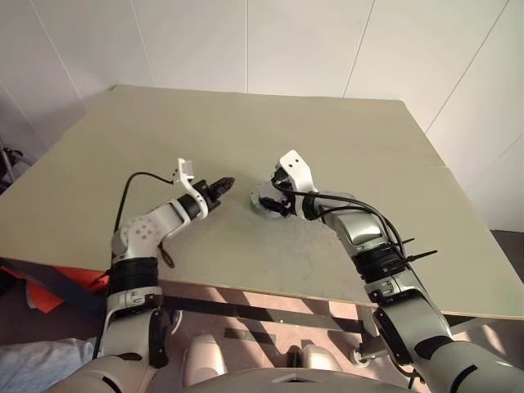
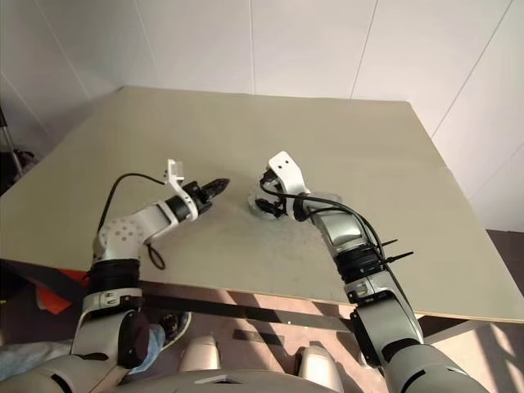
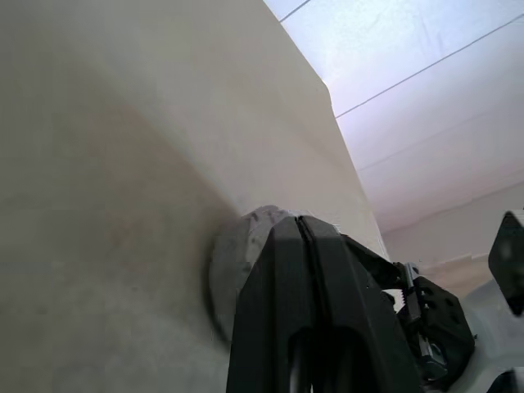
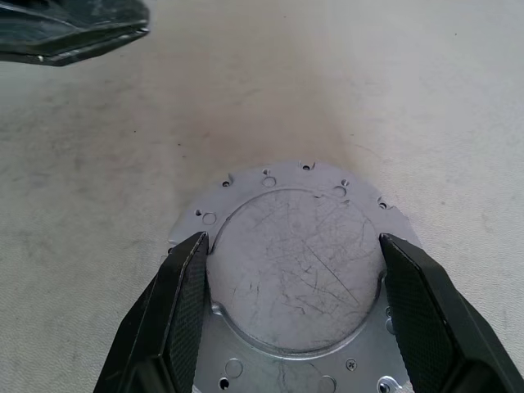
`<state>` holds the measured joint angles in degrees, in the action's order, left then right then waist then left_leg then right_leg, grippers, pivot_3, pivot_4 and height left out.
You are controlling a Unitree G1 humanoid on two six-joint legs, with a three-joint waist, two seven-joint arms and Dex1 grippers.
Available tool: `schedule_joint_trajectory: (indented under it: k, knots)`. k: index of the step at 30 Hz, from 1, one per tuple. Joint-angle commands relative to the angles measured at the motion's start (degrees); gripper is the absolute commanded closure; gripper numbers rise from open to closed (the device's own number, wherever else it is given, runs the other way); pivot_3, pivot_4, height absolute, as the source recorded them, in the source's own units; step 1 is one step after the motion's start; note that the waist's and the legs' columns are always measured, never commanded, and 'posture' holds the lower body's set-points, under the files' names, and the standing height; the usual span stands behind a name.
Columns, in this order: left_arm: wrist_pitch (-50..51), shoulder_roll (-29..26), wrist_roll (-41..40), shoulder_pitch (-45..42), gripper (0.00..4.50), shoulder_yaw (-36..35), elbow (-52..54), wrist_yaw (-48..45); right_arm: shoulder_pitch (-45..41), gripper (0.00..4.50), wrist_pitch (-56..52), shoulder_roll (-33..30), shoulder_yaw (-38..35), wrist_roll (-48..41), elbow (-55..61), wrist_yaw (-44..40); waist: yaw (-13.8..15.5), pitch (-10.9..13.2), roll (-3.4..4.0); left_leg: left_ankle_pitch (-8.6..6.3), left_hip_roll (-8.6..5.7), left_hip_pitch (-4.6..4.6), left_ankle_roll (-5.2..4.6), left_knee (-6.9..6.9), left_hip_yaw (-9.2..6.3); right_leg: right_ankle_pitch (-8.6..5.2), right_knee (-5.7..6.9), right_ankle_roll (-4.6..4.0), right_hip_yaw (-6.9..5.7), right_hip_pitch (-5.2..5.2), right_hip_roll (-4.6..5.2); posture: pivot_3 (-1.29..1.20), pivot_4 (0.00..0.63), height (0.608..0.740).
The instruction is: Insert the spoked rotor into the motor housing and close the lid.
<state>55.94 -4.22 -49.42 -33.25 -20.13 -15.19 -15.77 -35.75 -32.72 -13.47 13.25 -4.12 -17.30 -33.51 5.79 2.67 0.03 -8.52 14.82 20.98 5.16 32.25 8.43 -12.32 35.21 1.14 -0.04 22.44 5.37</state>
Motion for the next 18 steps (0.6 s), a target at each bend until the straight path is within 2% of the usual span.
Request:
schedule_joint_trajectory:
  k: [1, 8, 18]
  knots:
    - [-2.0, 2.2, 0.4, -4.0, 4.48, 0.4, -4.2, 0.1, 0.4, 1.33, -0.8, -0.4, 0.9, 1.6, -1.3, 0.3, -0.1, 0.0, 0.0, 0.0, 0.0, -0.01, -0.01, 0.0, 0.0, 0.0, 0.0, 0.0, 0.0, 0.0, 0.0, 0.0, 0.0, 0.74]
    - [-2.1, 3.1, 6.1, -5.6, 4.48, 2.7, -15.0, 1.4, 0.8, 1.33, -1.5, -0.8, -0.1, 1.3, -0.2, 1.3, -0.1, 0.0, 0.01, 0.05, 0.0, 0.02, 0.09, -0.09, 0.0, 0.01, -0.15, 0.03, 0.0, 0.0, -0.02, 0.0, 0.0, 0.74]
    - [-1.4, 2.6, 8.3, -4.6, 4.48, 2.2, -16.4, 2.6, 0.0, 1.33, -1.8, -0.5, -1.5, 0.2, -1.5, 2.1, 0.0, 0.0, 0.04, -0.08, -0.07, -0.36, -0.14, -0.09, 0.0, -0.01, -0.4, 0.08, 0.01, -0.5, 0.04, 0.0, 0.0, 0.74]
